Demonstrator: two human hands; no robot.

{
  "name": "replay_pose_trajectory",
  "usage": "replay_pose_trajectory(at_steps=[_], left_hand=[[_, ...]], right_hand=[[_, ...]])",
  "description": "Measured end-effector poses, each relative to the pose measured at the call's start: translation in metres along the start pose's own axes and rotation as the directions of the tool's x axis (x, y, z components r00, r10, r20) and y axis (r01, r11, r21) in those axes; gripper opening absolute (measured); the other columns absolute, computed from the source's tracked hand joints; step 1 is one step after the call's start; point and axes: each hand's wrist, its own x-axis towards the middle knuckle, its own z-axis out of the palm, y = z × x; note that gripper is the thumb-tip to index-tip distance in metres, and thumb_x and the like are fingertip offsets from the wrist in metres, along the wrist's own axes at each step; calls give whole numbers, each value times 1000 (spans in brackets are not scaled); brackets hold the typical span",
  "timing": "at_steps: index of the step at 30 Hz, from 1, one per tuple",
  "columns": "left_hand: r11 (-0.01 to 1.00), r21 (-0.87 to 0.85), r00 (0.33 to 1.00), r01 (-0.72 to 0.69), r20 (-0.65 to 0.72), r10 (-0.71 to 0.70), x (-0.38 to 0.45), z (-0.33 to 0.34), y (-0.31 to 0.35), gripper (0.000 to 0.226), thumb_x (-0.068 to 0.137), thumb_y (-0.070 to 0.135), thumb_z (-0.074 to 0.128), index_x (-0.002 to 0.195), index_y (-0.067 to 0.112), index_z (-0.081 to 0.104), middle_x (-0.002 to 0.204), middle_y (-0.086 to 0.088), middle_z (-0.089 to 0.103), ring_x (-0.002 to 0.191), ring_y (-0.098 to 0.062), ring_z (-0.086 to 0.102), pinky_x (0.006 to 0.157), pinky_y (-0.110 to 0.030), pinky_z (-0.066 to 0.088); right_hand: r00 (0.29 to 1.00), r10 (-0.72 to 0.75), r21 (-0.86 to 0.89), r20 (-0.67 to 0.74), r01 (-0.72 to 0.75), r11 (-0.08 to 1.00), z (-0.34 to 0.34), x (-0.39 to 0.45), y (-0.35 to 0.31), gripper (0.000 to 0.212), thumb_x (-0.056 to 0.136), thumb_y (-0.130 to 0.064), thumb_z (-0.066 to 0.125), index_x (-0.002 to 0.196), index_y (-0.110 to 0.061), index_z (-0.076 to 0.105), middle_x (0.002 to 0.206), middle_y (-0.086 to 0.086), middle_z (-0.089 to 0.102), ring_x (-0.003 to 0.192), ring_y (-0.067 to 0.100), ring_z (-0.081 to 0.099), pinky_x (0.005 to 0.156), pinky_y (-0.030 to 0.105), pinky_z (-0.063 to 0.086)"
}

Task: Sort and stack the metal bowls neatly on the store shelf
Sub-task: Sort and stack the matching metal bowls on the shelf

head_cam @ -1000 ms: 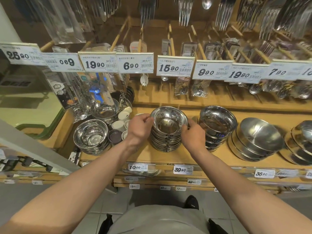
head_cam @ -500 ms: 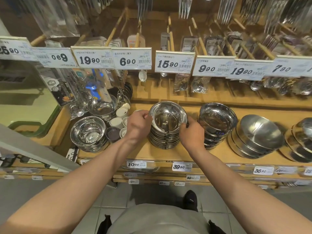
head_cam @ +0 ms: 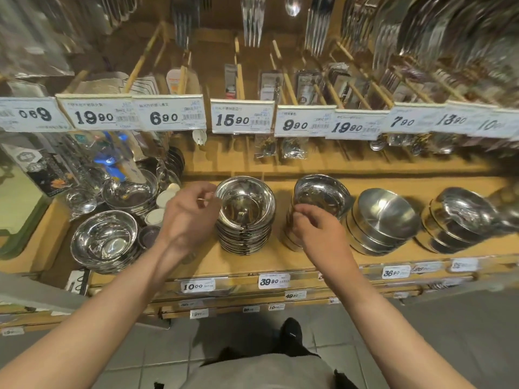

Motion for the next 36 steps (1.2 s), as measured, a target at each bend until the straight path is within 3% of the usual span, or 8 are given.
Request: replay_pose_trajectory(at_steps=[7, 13, 17, 19, 22, 27, 31, 36], left_hand=[[948, -279, 969, 154, 228, -91, -22, 22, 25, 15, 98, 22, 62, 109, 25, 71, 105, 2, 71, 92, -16, 70, 91, -41, 59], [897, -319, 888, 306, 435, -148, -25, 77, 34, 14, 101, 21, 58, 91, 15, 66, 94, -4, 65, 77, -10, 68, 66, -20, 60], [848, -331, 845, 413, 487, -222, -21, 116, 50, 29, 103, 40, 53, 110, 14, 63, 95, 2, 69, 102, -18, 70, 67, -26, 55], [814, -350, 836, 464, 477, -271, -20, 132, 57, 35, 105, 45, 47, 103, 14, 64, 80, 3, 71, 87, -17, 73, 63, -27, 56], [747, -363, 800, 557, 476, -365, -15, 153, 63, 34, 106, 47, 38, 105, 22, 62, 99, -15, 76, 94, -32, 72, 89, -41, 57], [686, -456, 823, 566, 356, -442, 0, 180, 61, 53, 106, 52, 23, 91, 21, 63, 62, 2, 69, 80, -18, 56, 69, -34, 47], [660, -491, 822, 569, 353, -446, 3, 190, 60, 82, 99, 70, 9, 100, 20, 73, 77, -6, 78, 99, -27, 63, 86, -41, 52], [686, -452, 821, 570, 333, -463, 3, 192, 68, 75, 97, 71, 19, 121, 18, 66, 118, -17, 68, 104, -31, 61, 86, -45, 52]], right_hand=[[971, 215, 291, -106, -176, 940, -76, -6, 43, 23, 98, -27, 56, 103, -18, 76, 96, -1, 76, 97, 20, 70, 83, 31, 57], [957, 288, 382, 28, -276, 882, -87, 16, 72, 25, 99, -31, 54, 108, -14, 68, 106, 0, 68, 106, 18, 66, 78, 30, 56], [921, 380, 438, 90, -379, 815, -91, 43, 82, 39, 99, -44, 50, 124, -15, 58, 109, 2, 61, 98, 16, 62, 85, 41, 59], [894, 428, 449, 129, -438, 779, -92, 59, 85, 49, 99, -49, 47, 133, -14, 55, 104, 1, 58, 95, 18, 60, 75, 40, 61], [880, 415, 440, 232, -475, 762, -90, 77, 90, 58, 98, -55, 41, 145, -20, 46, 111, 1, 51, 91, 17, 54, 54, 29, 54], [854, 380, 425, 356, -510, 748, -84, 104, 100, 67, 96, -61, 37, 152, -23, 34, 147, 11, 40, 135, 29, 41, 74, 42, 53], [841, 320, 388, 436, -497, 777, -84, 115, 106, 70, 96, -64, 33, 155, -26, 28, 158, 18, 27, 144, 34, 30, 103, 58, 45], [786, 271, 333, 556, -509, 794, -86, 120, 98, 52, 92, -65, 36, 123, -28, 53, 132, 15, 60, 122, 34, 57, 98, 51, 49]])
